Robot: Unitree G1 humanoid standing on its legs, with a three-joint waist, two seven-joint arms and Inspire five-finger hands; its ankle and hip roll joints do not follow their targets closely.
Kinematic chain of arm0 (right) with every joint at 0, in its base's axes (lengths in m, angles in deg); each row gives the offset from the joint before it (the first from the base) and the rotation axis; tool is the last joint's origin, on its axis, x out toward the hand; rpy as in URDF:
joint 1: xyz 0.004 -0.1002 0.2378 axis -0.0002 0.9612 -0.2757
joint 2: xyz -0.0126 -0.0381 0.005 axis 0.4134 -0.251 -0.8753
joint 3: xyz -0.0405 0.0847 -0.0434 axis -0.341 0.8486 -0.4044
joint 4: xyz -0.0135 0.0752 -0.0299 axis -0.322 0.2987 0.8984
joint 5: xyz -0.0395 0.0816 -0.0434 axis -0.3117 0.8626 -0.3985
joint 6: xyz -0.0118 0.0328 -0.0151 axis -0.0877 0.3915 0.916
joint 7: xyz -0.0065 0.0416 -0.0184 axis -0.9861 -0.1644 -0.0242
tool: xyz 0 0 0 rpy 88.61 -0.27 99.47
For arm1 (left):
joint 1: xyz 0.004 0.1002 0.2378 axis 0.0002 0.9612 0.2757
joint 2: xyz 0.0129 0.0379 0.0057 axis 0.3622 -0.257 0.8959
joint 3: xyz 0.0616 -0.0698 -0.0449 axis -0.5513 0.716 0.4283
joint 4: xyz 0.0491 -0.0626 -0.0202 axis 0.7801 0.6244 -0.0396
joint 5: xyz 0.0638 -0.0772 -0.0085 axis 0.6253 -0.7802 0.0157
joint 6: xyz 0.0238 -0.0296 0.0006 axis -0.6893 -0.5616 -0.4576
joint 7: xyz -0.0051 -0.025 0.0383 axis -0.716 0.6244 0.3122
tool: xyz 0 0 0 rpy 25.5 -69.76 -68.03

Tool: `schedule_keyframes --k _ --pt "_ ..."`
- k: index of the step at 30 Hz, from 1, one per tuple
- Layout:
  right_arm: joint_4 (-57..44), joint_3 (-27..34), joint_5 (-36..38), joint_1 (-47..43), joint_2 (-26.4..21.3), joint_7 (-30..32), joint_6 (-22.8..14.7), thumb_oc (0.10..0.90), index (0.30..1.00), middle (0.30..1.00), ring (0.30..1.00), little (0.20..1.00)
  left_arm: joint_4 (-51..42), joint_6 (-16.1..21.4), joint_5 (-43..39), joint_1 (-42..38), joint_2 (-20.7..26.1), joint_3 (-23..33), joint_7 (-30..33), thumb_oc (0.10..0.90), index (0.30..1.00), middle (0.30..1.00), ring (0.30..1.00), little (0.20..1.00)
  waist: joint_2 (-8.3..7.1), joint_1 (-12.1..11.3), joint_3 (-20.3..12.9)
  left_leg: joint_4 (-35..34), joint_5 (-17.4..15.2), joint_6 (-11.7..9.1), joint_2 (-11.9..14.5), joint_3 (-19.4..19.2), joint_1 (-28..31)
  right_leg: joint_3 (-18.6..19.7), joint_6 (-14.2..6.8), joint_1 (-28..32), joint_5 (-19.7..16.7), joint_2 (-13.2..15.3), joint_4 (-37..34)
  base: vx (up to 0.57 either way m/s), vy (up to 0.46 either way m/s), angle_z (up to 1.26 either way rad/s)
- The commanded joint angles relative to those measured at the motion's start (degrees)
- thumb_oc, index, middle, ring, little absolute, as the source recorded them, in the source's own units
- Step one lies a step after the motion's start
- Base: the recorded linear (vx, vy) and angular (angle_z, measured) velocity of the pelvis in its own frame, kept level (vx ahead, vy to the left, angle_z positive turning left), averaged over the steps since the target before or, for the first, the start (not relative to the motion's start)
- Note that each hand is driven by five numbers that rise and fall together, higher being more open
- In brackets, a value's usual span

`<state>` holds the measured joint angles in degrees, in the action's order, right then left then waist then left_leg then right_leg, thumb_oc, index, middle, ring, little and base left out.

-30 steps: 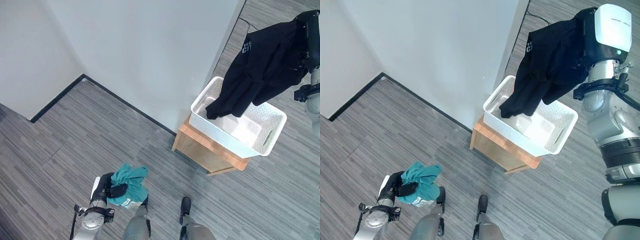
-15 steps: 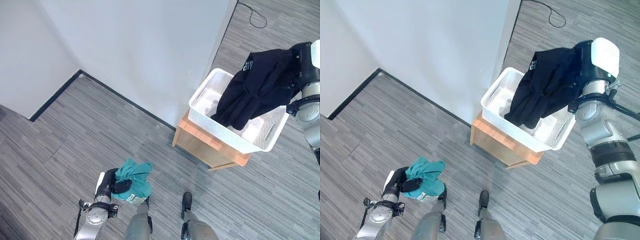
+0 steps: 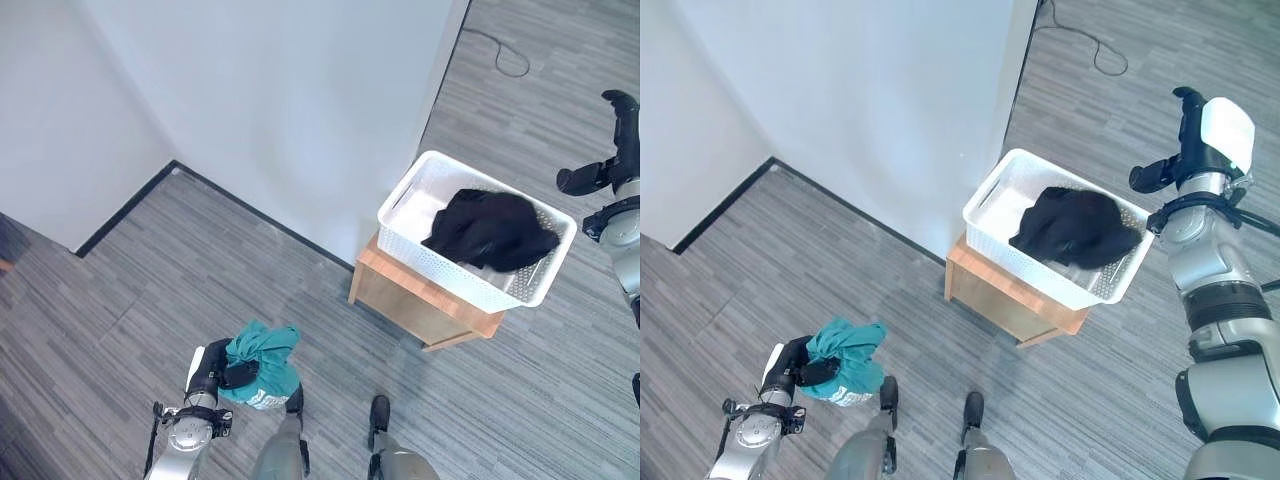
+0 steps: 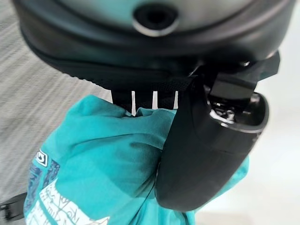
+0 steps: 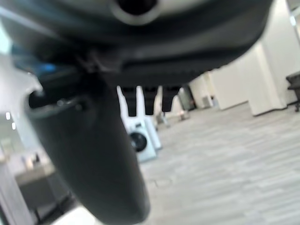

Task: Pick up bed clothes into laundry basket.

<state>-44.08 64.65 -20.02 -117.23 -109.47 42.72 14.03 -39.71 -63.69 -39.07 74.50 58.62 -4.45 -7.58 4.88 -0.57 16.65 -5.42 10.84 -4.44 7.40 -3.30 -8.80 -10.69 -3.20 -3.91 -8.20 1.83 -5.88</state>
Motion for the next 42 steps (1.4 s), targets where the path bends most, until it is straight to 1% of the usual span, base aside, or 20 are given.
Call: schedule_keyframes --k 1,5,10,12,16,17,18,19,23,24,25,26,27,31,33,35,36,37,41,42 --pt "-2.83 0.31 -0.76 -4.77 -5.54 1.63 -0.63 0.800 0.900 0.900 0.900 0.900 -4.94 3.68 0.27 -2.72 4.22 0.14 0.64 0.400 0.300 0.300 0.300 0.300 -4.02 -0.04 -5.26 0.42 -11.19 -4.20 4.11 -4.33 10.08 -0.52 -3.28 -0.26 11.11 4.01 0.88 -0.01 0.100 -0.02" --pt "-2.52 2.41 -0.71 -2.50 -6.54 0.87 -0.58 0.800 0.900 0.900 0.900 0.900 -6.05 3.50 0.84 -2.16 4.17 0.01 -0.50 0.400 0.300 0.300 0.300 0.300 -4.67 0.64 -7.04 0.42 -12.21 -3.49 3.58 -4.90 11.92 -0.10 -3.65 1.15 10.88 4.62 0.88 -0.02 0.089 -0.04" --pt "-7.94 12.16 -2.54 12.27 -4.68 1.22 -0.98 0.800 0.900 0.900 0.900 0.900 -8.79 3.40 1.79 -3.41 3.86 2.02 0.09 0.400 0.300 0.300 0.300 0.300 -5.34 2.09 -8.65 0.42 -13.46 -2.44 2.63 -5.43 13.78 0.74 -4.48 2.27 10.23 5.37 0.88 -0.06 0.088 -0.03" --pt "-8.82 18.27 -3.24 25.04 1.49 0.93 -0.86 0.800 0.900 0.900 0.900 0.900 -11.65 3.54 2.78 -7.14 4.07 2.50 0.62 0.400 0.300 0.300 0.300 0.300 -5.39 3.24 -9.22 0.42 -14.62 -1.60 1.92 -5.79 15.16 1.25 -4.94 2.96 9.84 5.87 0.88 -0.05 0.116 0.05" --pt "-7.80 23.37 -1.97 36.49 11.26 1.01 -0.61 0.800 0.900 0.900 0.900 0.900 -16.65 3.78 4.79 -13.02 4.92 1.76 1.45 0.400 0.300 0.300 0.300 0.300 -5.43 4.62 -9.50 0.42 -15.63 -0.01 0.37 -6.50 16.52 2.68 -5.55 2.93 8.77 6.69 0.88 -0.05 0.101 -0.13" --pt "-4.92 23.31 -1.88 40.31 17.68 0.88 -0.18 0.800 0.900 0.900 0.900 0.900 -18.58 4.10 5.47 -16.97 4.49 0.38 1.93 0.400 0.300 0.300 0.300 0.300 -5.30 5.86 -9.24 0.42 -16.50 1.00 -0.56 -6.88 17.30 3.64 -6.03 2.94 8.13 7.00 0.88 -0.08 0.105 -0.13" --pt "-4.92 23.37 -1.90 40.30 17.77 0.90 -0.19 0.800 0.900 0.900 0.900 0.900 -18.54 4.11 5.47 -17.05 4.57 0.34 1.95 0.400 0.300 0.300 0.300 0.300 -5.48 5.78 -9.25 0.42 -16.26 1.04 -0.68 -6.92 17.13 3.73 -6.01 2.75 7.93 7.11 0.88 -0.07 0.112 -0.25" --pt "2.32 21.05 -0.81 42.45 23.63 0.47 0.17 0.800 0.900 0.900 0.900 0.900 -19.60 4.44 7.10 -22.17 4.06 -2.23 3.11 0.400 0.300 0.300 0.300 0.300 -5.37 7.54 -8.79 0.42 -16.91 2.01 -1.46 -7.41 18.13 5.24 -6.66 2.31 6.98 7.14 1.75 -0.05 0.054 -0.30" --pt "10.20 17.71 0.26 45.10 30.06 -0.76 0.21 0.800 0.900 0.900 0.900 0.900 -19.60 4.60 9.32 -29.48 4.12 -5.65 5.34 0.400 0.300 0.300 0.300 0.300 -4.81 9.05 -7.26 0.42 -16.92 2.60 -1.40 -9.27 18.86 5.59 -7.20 -1.55 7.85 6.91 8.24 -0.10 0.042 -0.48" --pt "13.13 16.80 0.31 44.77 30.90 -1.11 0.20 0.800 0.900 0.900 0.900 0.900 -19.65 4.39 9.64 -31.65 4.52 -6.42 5.89 0.400 0.300 0.300 0.300 0.300 -4.07 8.67 -6.86 0.42 -16.84 2.68 -1.00 -10.72 18.80 1.20 -6.76 -2.15 8.60 7.90 10.17 -0.13 -0.022 -0.74" --pt "17.91 14.63 -0.14 45.74 33.14 -2.12 -0.08 0.800 0.900 0.900 0.900 0.900 -18.32 3.77 9.98 -35.31 4.25 -7.61 6.99 0.400 0.300 0.300 0.300 0.300 -3.10 7.67 -6.73 0.42 -16.25 2.34 -0.34 -13.96 18.66 -10.00 -4.85 -0.59 10.83 10.40 12.69 -0.12 -0.022 -1.12" --pt "18.02 14.66 -0.13 45.66 33.15 -2.11 -0.17 0.800 0.900 0.900 0.900 0.900 -18.18 3.82 9.98 -35.45 4.23 -7.69 7.04 0.400 0.300 0.300 0.300 0.300 -3.11 7.79 -6.60 0.42 -16.25 2.31 -0.30 -13.80 18.72 -10.17 -4.84 -0.48 10.97 10.43 12.81 -0.02 -0.075 -1.48" --pt "22.56 12.91 -1.02 47.43 35.07 -2.86 0.08 0.800 0.900 0.900 0.900 0.900 -15.75 3.26 10.87 -37.94 3.41 -9.41 7.82 0.400 0.300 0.300 0.300 0.300 -3.21 7.63 -7.67 0.51 -16.81 1.77 -0.24 -15.96 19.40 -14.35 -4.56 2.64 12.51 10.56 11.59 0.08 -0.106 -1.59" --pt "26.28 11.43 -1.95 50.74 36.97 -3.73 0.27 0.800 0.900 0.900 0.900 0.900 -11.35 2.23 15.10 -40.82 3.12 -10.83 9.58 0.400 0.300 0.300 0.300 0.300 -3.57 8.58 -8.58 1.94 -17.02 0.78 0.42 -18.86 20.98 -11.22 -4.37 3.89 12.13 8.54 7.95 0.10 -0.114 -1.03" --pt "28.57 10.88 -2.48 52.94 37.26 -4.19 0.43 0.800 0.900 0.900 0.900 0.900 -8.29 1.52 17.24 -43.85 3.59 -11.70 10.94 0.400 0.300 0.300 0.300 0.300 -3.27 9.65 -8.54 10.33 -20.06 0.47 1.59 -19.95 20.03 -9.47 -3.61 6.06 11.80 6.87 4.18 0.17 -0.168 -1.03" --pt "29.48 9.41 -3.26 53.19 36.84 -4.68 0.37 0.800 0.900 0.900 0.900 0.900 -5.09 0.87 18.62 -47.44 4.14 -12.59 12.44 0.400 0.300 0.300 0.300 0.300 -3.07 9.42 -7.01 23.42 -17.38 -1.06 3.34 -16.93 15.45 -7.23 -2.34 8.33 12.25 4.83 1.18 0.09 -0.190 -0.54" --pt "29.72 7.76 -4.60 53.26 36.71 -4.85 0.24 0.800 0.900 0.900 0.900 0.900 -2.44 0.71 19.13 -50.02 4.05 -13.34 13.24 0.400 0.300 0.300 0.300 0.300 -3.69 8.79 -5.85 28.93 -13.63 -1.72 3.23 -14.82 11.46 -7.19 -1.17 8.54 12.08 4.60 0.88 0.01 -0.192 -0.74" --pt "29.90 5.97 -6.33 52.99 36.75 -4.98 0.18 0.800 0.900 0.900 0.900 0.900 1.35 -0.15 21.34 -53.61 4.92 -14.74 14.65 0.400 0.300 0.300 0.300 0.300 -4.88 7.88 -5.00 31.83 -14.33 -1.73 1.25 -10.40 5.43 -5.89 -0.96 9.17 12.90 4.77 0.88 -0.02 -0.138 -0.76" --pt "28.80 5.18 -4.61 52.08 36.84 -5.70 -0.86 0.800 0.900 0.900 0.900 0.900 9.13 -3.94 28.85 -58.95 8.42 -16.95 16.70 0.400 0.300 0.300 0.300 0.300 -4.81 7.45 -4.46 23.68 -15.77 -1.01 1.60 -9.94 4.85 -2.84 -2.45 9.78 13.37 5.15 0.88 0.15 0.051 -0.67" --pt "28.33 4.32 -4.26 52.45 37.17 -6.29 -1.22 0.800 0.900 0.900 0.900 0.900 13.53 -5.55 30.21 -60.81 9.79 -17.34 17.07 0.400 0.300 0.300 0.300 0.300 -4.23 7.23 -4.30 15.65 -12.46 -1.60 2.46 -9.43 5.80 -1.06 -2.65 10.32 13.47 4.69 0.88 0.20 0.107 -0.95"
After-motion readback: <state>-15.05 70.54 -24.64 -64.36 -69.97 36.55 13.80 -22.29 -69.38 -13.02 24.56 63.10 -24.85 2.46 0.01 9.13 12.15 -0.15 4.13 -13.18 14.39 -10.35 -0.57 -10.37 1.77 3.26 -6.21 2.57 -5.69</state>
